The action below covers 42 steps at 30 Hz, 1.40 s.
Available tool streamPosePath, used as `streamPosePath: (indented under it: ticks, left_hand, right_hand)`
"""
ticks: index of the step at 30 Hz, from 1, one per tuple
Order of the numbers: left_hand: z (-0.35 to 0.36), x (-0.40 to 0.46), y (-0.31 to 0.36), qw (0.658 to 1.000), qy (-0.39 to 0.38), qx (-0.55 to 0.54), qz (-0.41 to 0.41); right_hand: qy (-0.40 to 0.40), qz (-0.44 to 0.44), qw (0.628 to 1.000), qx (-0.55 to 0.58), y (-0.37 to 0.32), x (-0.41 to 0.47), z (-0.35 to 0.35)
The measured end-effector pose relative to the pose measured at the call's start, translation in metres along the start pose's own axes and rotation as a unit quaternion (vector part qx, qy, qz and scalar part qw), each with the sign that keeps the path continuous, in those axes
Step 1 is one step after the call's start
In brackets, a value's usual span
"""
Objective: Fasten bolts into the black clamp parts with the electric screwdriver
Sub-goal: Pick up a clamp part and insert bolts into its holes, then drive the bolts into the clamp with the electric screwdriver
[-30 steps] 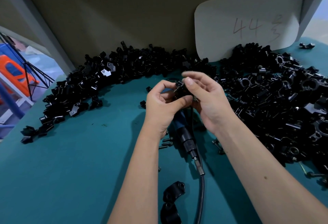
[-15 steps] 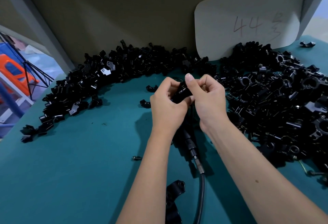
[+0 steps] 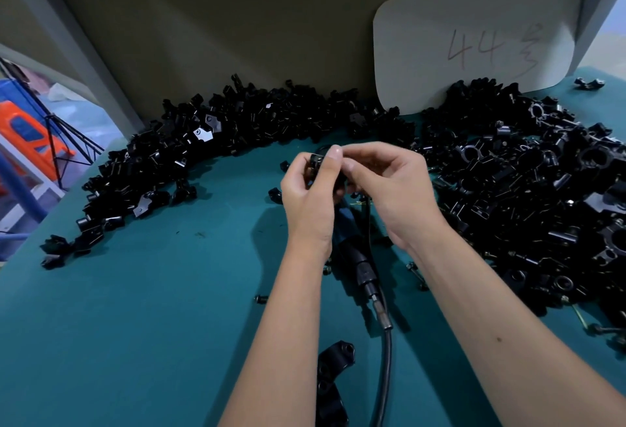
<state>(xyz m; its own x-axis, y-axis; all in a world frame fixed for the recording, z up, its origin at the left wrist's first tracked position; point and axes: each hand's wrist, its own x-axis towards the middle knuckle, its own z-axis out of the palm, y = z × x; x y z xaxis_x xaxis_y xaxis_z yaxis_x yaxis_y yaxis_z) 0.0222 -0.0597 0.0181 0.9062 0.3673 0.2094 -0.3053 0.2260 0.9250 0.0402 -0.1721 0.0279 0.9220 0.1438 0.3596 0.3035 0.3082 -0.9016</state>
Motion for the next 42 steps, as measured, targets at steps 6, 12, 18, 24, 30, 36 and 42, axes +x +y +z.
streamPosePath:
  ticks: [6,12,18,24,30,36,42]
  left_hand:
    - [-0.010,0.003,0.003,0.999,0.019,-0.026,-0.032]
    - [-0.008,0.002,0.012,0.992,0.040,-0.085,-0.087]
    - [-0.024,0.014,0.016,0.975,0.149,-0.128,-0.107]
    - [-0.047,0.016,0.022,0.971,0.117,-0.125,-0.168]
    - [-0.051,0.017,0.022,0.979,0.063,-0.067,-0.182]
    - [-0.051,0.016,0.024,0.961,-0.034,-0.062,-0.269]
    - [-0.045,0.013,0.021,0.940,-0.114,0.019,-0.321]
  right_hand:
    - [-0.023,0.040,0.999,0.017,-0.002,0.000,0.005]
    - [0.040,0.022,0.996,-0.083,0.001,-0.008,0.022]
    - [-0.029,0.051,0.805,-0.591,0.007,-0.012,0.026]
    - [-0.074,0.117,0.766,-0.627,0.002,-0.001,0.021]
    - [-0.050,0.220,0.919,-0.324,-0.012,0.010,-0.006]
    - [0.110,0.258,0.960,0.015,-0.035,0.017,-0.023]
    - [0.222,0.195,0.931,0.214,-0.048,0.019,-0.024]
